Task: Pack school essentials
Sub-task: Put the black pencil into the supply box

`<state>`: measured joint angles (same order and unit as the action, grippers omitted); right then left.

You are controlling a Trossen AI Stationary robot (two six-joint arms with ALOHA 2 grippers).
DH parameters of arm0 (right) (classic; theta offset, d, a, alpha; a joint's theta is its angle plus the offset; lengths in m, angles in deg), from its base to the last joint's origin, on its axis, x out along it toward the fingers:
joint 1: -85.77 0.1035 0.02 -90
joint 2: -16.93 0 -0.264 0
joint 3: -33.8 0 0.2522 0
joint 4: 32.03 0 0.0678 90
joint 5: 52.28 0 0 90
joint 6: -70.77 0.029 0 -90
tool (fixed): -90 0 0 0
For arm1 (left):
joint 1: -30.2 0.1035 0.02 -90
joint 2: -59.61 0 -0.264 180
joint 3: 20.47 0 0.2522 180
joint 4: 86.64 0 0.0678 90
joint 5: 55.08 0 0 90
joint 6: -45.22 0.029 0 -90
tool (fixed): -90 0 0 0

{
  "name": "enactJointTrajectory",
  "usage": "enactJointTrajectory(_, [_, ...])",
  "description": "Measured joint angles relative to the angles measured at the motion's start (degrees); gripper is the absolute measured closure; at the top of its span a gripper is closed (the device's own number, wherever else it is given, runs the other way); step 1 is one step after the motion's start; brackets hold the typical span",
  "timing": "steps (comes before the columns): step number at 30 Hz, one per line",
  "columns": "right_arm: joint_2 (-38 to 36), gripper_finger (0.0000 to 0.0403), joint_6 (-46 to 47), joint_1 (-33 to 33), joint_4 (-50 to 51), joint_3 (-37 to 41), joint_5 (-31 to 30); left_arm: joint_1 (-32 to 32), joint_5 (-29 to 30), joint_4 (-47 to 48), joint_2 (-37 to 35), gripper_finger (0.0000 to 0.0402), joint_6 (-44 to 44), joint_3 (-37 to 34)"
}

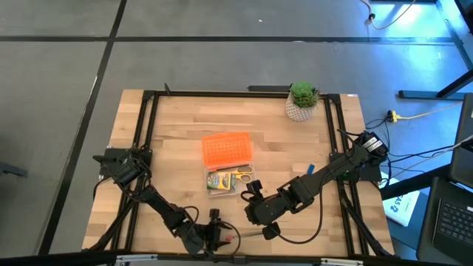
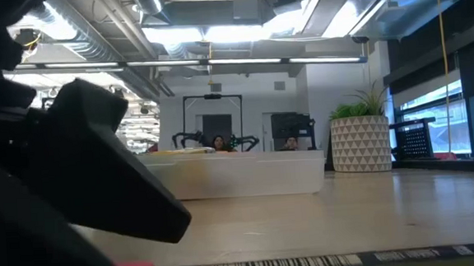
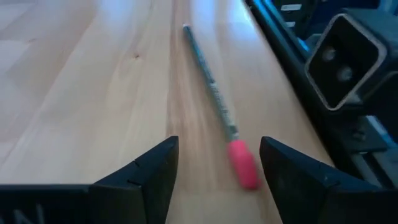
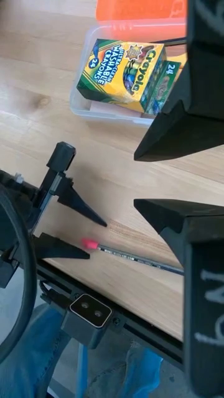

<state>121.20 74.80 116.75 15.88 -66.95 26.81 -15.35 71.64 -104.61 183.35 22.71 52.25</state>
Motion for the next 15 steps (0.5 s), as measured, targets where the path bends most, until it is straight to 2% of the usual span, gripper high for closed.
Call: enactJointTrajectory(15, [0.0, 0.0293, 0.0, 0.0, 0.0, 0.0, 0.0, 0.7, -0.9, 2.0, 0.4, 0.0182, 0.1, 0.4])
